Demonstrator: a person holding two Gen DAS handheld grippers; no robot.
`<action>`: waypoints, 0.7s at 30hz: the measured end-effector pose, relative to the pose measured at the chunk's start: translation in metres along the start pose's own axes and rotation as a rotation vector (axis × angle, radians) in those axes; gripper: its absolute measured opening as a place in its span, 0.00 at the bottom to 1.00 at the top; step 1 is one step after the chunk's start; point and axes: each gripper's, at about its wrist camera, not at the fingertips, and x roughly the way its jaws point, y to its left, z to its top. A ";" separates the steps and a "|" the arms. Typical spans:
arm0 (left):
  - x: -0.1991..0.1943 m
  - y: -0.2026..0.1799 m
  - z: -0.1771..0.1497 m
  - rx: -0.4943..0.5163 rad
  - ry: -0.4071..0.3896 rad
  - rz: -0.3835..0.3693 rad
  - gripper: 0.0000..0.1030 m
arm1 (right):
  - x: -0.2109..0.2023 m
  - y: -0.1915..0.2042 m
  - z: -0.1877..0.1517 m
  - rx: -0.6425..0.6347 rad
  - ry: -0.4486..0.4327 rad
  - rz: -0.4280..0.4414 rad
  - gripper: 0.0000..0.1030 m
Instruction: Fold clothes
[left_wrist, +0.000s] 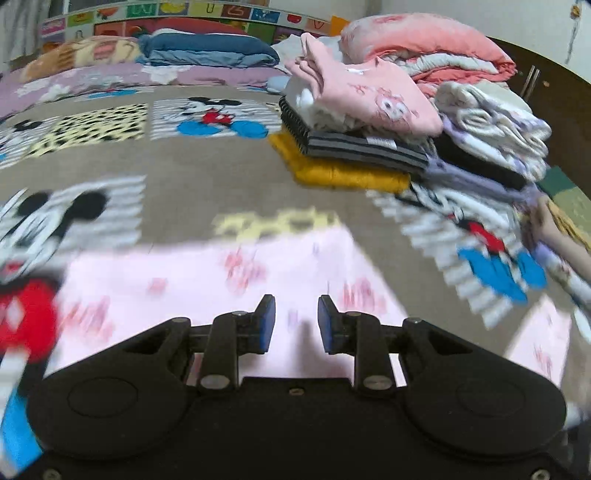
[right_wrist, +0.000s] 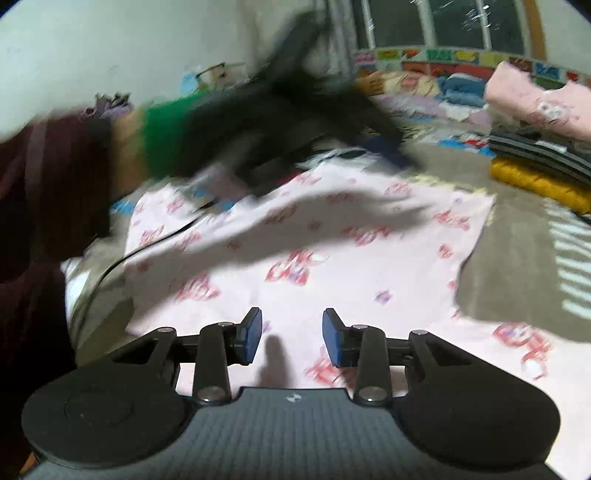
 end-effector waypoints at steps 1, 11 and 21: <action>-0.013 -0.001 -0.014 0.008 -0.001 0.005 0.23 | 0.000 -0.004 0.003 0.030 -0.018 -0.005 0.36; -0.077 0.026 -0.101 -0.068 -0.019 0.036 0.23 | 0.031 -0.052 0.024 0.493 -0.117 0.011 0.45; -0.089 0.050 -0.101 -0.098 -0.062 -0.030 0.23 | 0.017 -0.094 0.008 0.739 -0.204 -0.344 0.50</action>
